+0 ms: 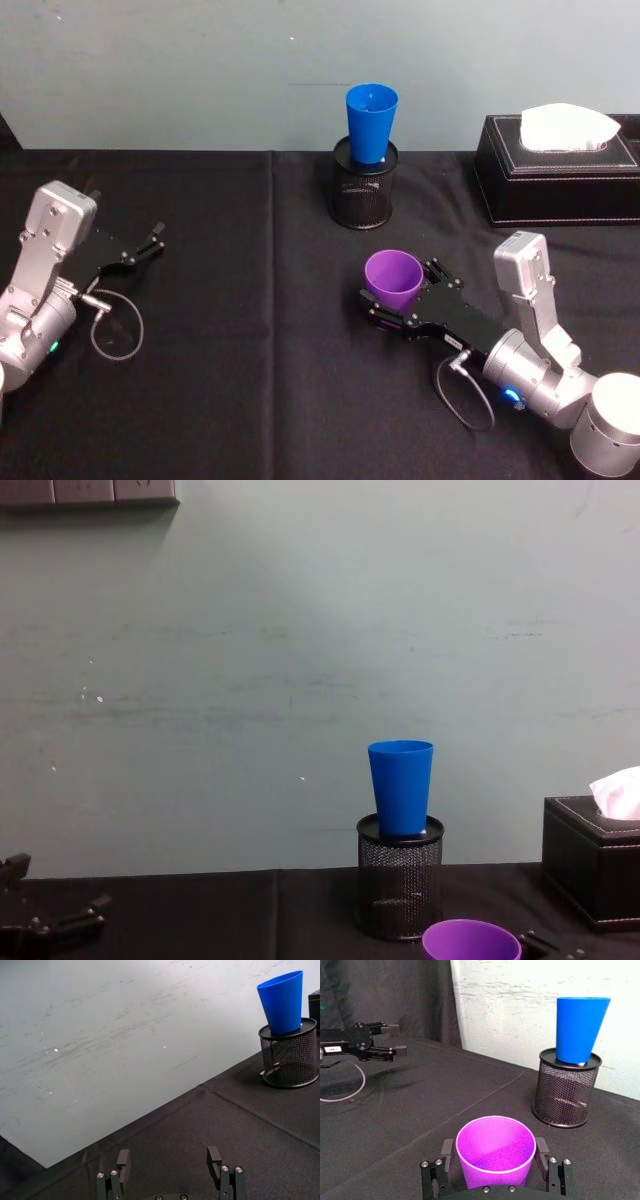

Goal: Pick up one cup with a gripper and tap it against the other cup.

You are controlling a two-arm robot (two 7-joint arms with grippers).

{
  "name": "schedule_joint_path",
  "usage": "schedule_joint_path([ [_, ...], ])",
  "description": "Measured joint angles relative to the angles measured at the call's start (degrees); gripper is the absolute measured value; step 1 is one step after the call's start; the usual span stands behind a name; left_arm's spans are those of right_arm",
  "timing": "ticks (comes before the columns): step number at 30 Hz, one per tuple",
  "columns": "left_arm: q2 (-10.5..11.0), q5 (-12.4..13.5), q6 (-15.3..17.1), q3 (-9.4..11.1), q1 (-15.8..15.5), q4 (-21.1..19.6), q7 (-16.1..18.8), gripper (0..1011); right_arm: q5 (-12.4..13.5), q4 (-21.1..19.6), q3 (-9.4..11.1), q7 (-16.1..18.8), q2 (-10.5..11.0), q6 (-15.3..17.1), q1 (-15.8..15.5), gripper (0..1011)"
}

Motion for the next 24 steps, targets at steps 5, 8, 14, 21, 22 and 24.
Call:
schedule_joint_path([
  [5,0.0,0.0,0.0,0.0,0.0,0.0,0.0,1005,-0.12,0.02,0.03,-0.08,-0.02,-0.04,0.0,1003],
  [8,0.0,0.0,0.0,0.0,0.0,0.0,0.0,1005,-0.07,-0.01,0.03,-0.08,0.01,-0.04,-0.02,1003],
  [14,0.0,0.0,0.0,0.0,0.0,0.0,0.0,1005,0.15,-0.08,0.03,-0.08,0.1,-0.04,-0.05,935],
  [21,0.0,0.0,0.0,0.0,0.0,0.0,0.0,1005,0.25,-0.12,0.03,-0.08,0.15,-0.04,-0.08,792],
  [22,0.0,0.0,0.0,0.0,0.0,0.0,0.0,1005,0.26,-0.12,0.03,-0.08,0.15,-0.03,-0.08,788],
  [24,0.0,0.0,0.0,0.0,0.0,0.0,0.0,1005,0.29,-0.15,0.03,-0.08,0.16,-0.03,-0.09,771],
])
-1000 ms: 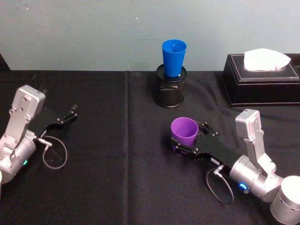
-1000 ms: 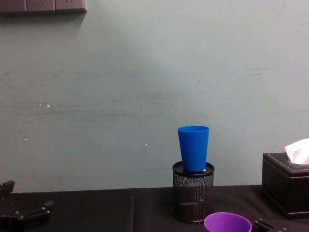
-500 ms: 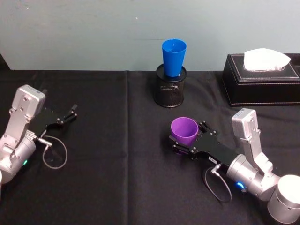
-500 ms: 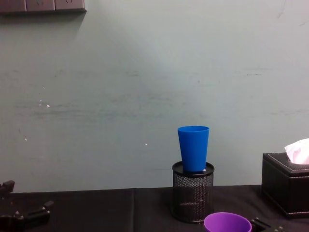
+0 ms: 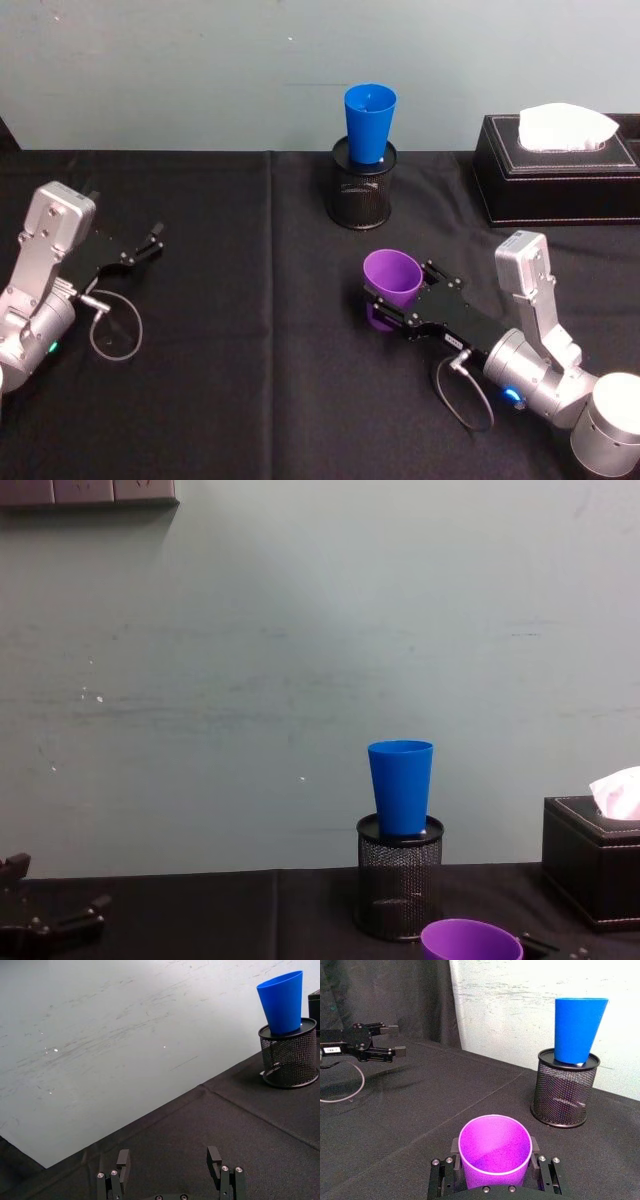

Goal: Pick up one cup with a gripper and tap it against the other cup.

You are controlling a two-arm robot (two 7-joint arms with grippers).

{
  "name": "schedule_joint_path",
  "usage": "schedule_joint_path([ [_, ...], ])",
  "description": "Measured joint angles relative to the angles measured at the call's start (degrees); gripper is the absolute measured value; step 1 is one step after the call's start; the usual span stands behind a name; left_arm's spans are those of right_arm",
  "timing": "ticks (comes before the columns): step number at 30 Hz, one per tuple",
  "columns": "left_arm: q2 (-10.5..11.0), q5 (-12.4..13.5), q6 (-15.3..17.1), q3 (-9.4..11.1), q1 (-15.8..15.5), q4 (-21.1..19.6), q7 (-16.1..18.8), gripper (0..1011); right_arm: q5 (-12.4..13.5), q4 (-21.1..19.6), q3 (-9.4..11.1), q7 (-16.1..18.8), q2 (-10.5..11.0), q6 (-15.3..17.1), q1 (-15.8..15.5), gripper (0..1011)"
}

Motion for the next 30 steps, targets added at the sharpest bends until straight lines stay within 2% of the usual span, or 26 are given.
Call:
schedule_joint_path([
  [4,0.0,0.0,0.0,0.0,0.0,0.0,0.0,1005,0.02,-0.02,0.0,0.0,0.01,0.02,-0.01,755],
  [8,0.0,0.0,0.0,0.0,0.0,0.0,0.0,1005,0.81,-2.03,0.89,0.9,0.3,1.05,-0.61,743],
  [16,0.0,0.0,0.0,0.0,0.0,0.0,0.0,1005,2.55,-11.29,3.2,2.36,2.27,7.55,-1.53,735],
  [19,0.0,0.0,0.0,0.0,0.0,0.0,0.0,1005,3.22,-15.12,4.03,2.28,3.33,11.24,-1.24,735],
  [25,0.0,0.0,0.0,0.0,0.0,0.0,0.0,1005,3.77,-19.2,4.92,0.99,4.47,15.93,-0.09,735],
  [30,0.0,0.0,0.0,0.0,0.0,0.0,0.0,1005,5.43,-21.28,5.39,0.49,4.9,19.38,1.15,735],
])
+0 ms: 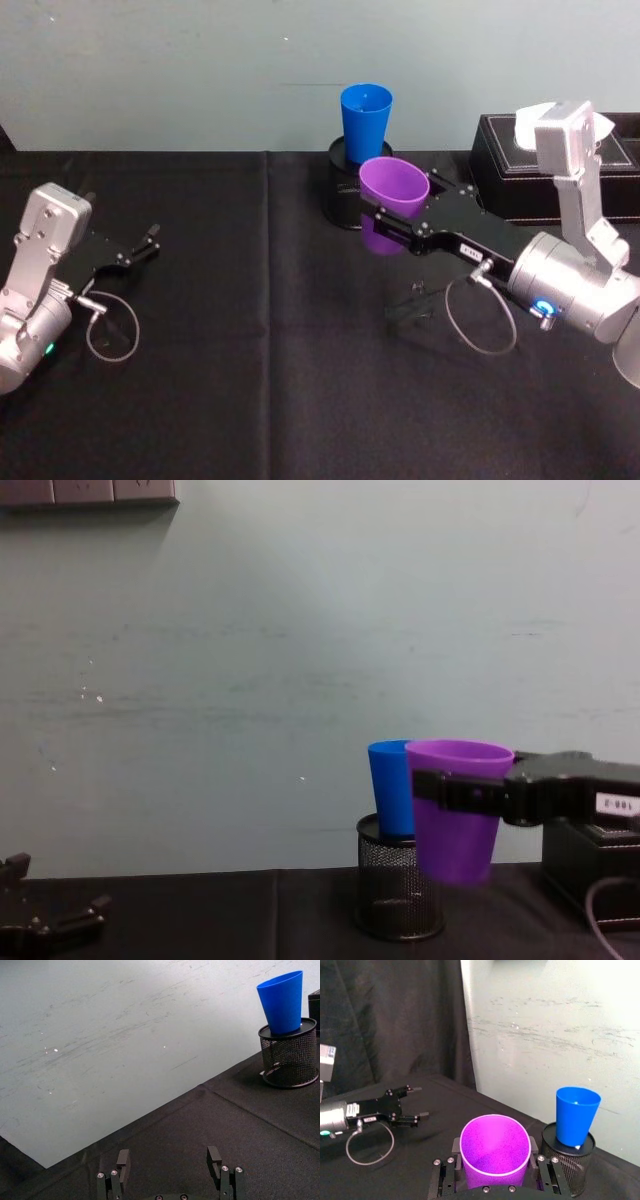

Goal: Pick up one cup with a gripper and tap it against the other cup.

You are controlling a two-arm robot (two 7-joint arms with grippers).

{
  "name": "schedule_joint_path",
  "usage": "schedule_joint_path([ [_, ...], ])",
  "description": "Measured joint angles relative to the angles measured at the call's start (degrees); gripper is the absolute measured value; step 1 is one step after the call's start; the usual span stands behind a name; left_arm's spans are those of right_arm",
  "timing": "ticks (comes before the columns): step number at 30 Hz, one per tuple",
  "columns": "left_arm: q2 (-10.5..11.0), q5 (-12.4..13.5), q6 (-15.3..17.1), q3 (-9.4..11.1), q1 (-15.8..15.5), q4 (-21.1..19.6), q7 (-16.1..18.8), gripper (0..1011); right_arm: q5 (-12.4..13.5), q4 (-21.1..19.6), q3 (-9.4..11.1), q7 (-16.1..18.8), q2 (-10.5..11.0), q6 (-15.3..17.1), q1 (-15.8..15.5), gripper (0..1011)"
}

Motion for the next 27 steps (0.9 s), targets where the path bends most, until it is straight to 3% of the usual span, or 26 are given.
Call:
schedule_joint_path([
  [12,0.0,0.0,0.0,0.0,0.0,0.0,0.0,1005,0.79,-1.43,-1.17,-1.3,0.79,2.92,1.42,735],
  [27,0.0,0.0,0.0,0.0,0.0,0.0,0.0,1004,0.78,-1.31,-1.1,-1.16,0.69,2.76,1.4,735],
])
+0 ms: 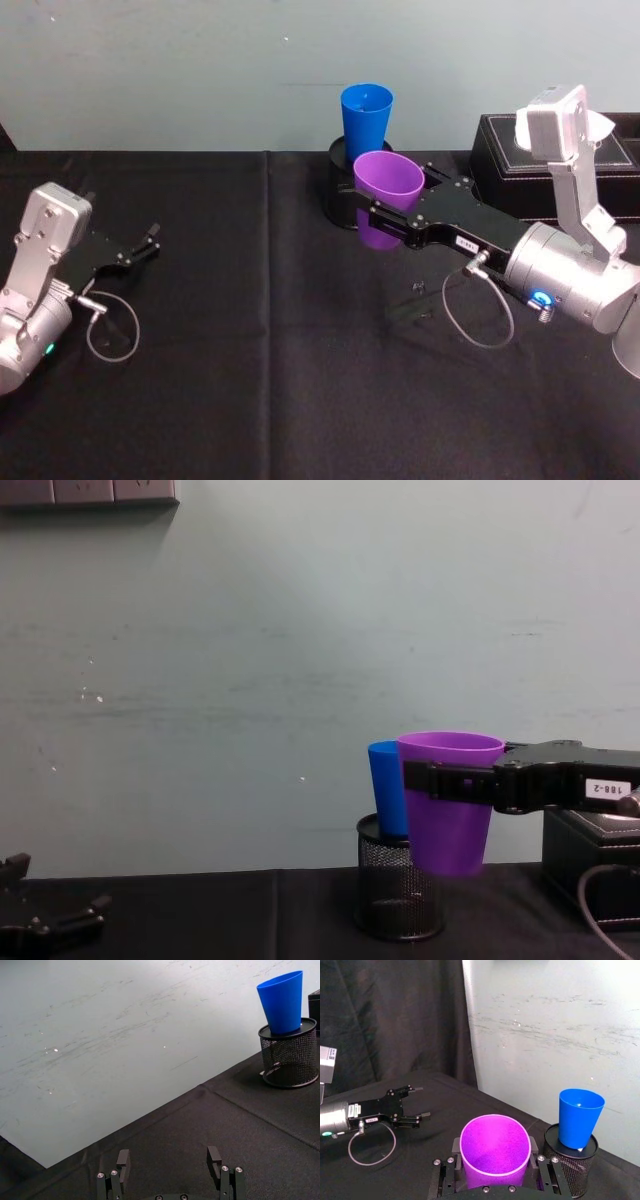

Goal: Pick up one cup with a gripper and tap it against the other cup.

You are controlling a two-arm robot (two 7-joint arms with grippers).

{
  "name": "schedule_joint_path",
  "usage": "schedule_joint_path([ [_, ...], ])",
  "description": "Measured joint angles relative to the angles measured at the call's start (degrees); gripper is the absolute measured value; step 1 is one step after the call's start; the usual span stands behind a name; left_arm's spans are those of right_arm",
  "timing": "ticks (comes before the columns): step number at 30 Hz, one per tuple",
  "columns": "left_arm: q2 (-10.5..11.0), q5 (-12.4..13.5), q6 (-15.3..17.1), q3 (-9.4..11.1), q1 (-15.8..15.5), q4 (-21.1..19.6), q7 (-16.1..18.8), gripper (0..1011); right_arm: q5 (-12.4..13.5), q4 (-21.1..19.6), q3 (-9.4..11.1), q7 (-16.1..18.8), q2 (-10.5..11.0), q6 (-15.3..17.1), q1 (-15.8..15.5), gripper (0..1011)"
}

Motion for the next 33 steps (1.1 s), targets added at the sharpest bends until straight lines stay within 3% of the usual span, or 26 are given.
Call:
schedule_joint_path([
  [33,0.0,0.0,0.0,0.0,0.0,0.0,0.0,1005,-0.04,0.08,0.04,0.14,-0.05,-0.17,-0.04,735],
])
